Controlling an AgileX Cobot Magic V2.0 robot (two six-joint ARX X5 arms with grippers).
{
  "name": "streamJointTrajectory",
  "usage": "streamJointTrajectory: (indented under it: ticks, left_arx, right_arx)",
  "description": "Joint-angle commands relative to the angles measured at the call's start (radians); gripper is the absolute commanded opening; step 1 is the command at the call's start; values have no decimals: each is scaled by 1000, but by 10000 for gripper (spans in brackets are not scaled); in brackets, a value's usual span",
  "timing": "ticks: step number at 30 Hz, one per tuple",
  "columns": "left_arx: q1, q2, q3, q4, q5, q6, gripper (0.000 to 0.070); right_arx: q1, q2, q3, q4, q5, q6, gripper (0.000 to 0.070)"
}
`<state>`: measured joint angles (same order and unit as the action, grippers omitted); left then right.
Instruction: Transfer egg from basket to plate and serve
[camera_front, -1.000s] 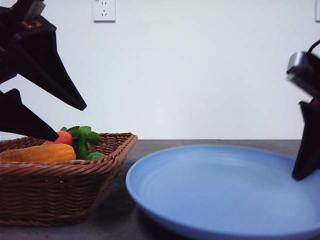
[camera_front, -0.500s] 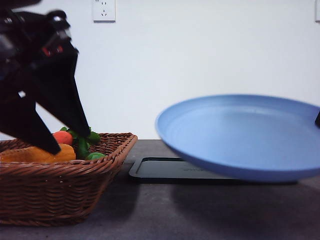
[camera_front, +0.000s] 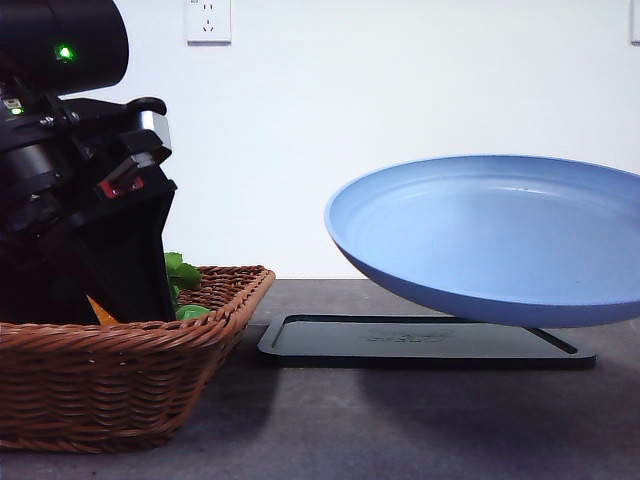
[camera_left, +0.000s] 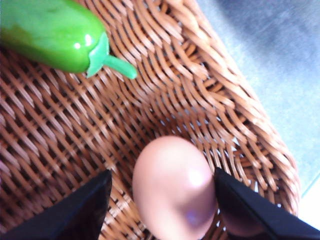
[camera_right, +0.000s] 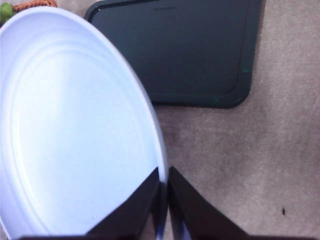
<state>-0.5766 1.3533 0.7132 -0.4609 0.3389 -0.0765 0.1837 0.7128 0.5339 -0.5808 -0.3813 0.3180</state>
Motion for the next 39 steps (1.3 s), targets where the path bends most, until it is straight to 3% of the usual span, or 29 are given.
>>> streamJointTrajectory:
  ticks: [1, 13, 21, 30, 34, 39]
  left_arx:
    - [-8, 15, 15, 10, -1, 13, 414]
    - [-8, 15, 15, 0, 0, 14, 220]
    - [-3, 15, 58, -85, -1, 74, 217]
    - [-12, 15, 284, -210, 14, 118, 217]
    - [-44, 15, 380, -184, 85, 111, 217]
    - [-135, 17, 407, -72, 94, 126, 219]
  right_arx:
    - [2, 2, 9, 10, -3, 12, 0]
    - [2, 2, 9, 11, -2, 12, 0]
    - [2, 4, 9, 10, -3, 18, 0]
    - [2, 53, 9, -15, -36, 49, 0]
    - [3, 115, 9, -29, -107, 49, 0]
    - [4, 185, 9, -26, -172, 46, 0]
